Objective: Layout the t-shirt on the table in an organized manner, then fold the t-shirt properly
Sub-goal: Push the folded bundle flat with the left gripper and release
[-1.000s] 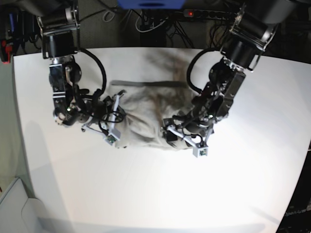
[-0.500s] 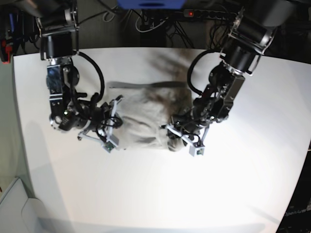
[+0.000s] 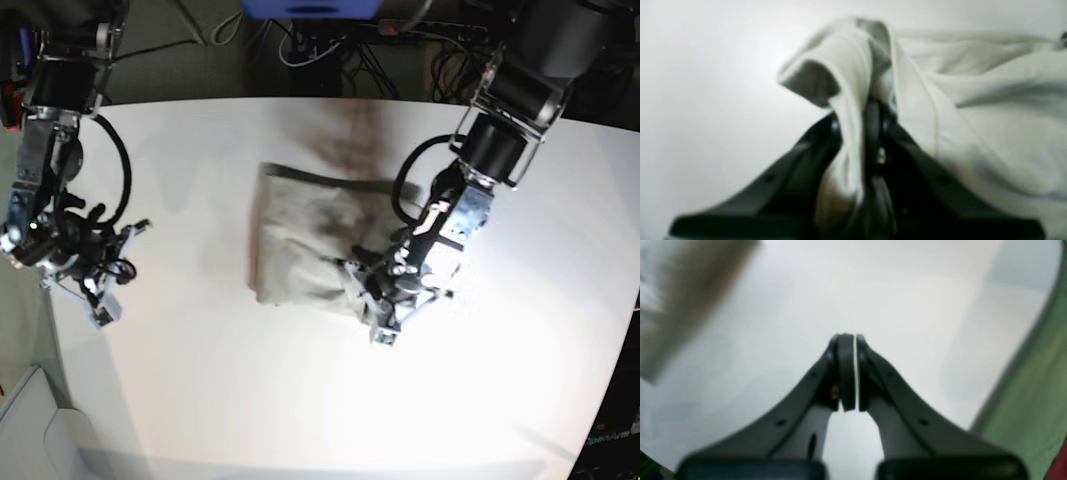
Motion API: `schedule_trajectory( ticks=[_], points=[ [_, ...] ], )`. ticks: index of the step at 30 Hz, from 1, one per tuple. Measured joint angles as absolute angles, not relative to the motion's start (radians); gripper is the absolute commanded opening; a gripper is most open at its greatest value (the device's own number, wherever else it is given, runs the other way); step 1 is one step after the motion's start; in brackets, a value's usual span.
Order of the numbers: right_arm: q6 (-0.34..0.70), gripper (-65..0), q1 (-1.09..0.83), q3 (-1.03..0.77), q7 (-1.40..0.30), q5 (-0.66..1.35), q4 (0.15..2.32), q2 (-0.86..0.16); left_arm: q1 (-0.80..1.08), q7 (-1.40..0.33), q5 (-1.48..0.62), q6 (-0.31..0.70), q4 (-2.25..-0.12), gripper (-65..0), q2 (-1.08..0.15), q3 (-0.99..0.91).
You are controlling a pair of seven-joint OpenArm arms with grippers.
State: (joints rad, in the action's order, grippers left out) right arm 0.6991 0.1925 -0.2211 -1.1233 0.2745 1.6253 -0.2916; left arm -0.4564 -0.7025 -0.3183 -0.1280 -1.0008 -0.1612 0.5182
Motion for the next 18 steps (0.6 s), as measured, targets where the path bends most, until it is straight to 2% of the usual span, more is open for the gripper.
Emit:
schedule_trajectory(
  ticks=[5,9,14,18],
  points=[
    [0.699,-65.0,0.170,-0.272,-1.122,0.274,1.626,-0.319,-0.519,-0.712,-0.122,-0.145,-0.987,-65.0,-0.150,0.743],
    [0.699,-65.0,0.137,-0.311,-1.126,0.278,1.626,-0.318,-0.546,-0.599,-0.037,-0.139,-0.978,-65.0,-0.132,0.871],
    [0.699,-65.0,0.125,-0.318,-1.115,0.278,1.635,-0.339,-0.563,-0.427,0.025,0.022,-0.973,-65.0,-0.113,0.912],
    [0.699,-65.0,0.096,-0.329,-1.130,0.274,1.659,-0.349,-0.566,-0.330,0.102,0.075,-0.907,-65.0,-0.078,0.912]
  ],
)
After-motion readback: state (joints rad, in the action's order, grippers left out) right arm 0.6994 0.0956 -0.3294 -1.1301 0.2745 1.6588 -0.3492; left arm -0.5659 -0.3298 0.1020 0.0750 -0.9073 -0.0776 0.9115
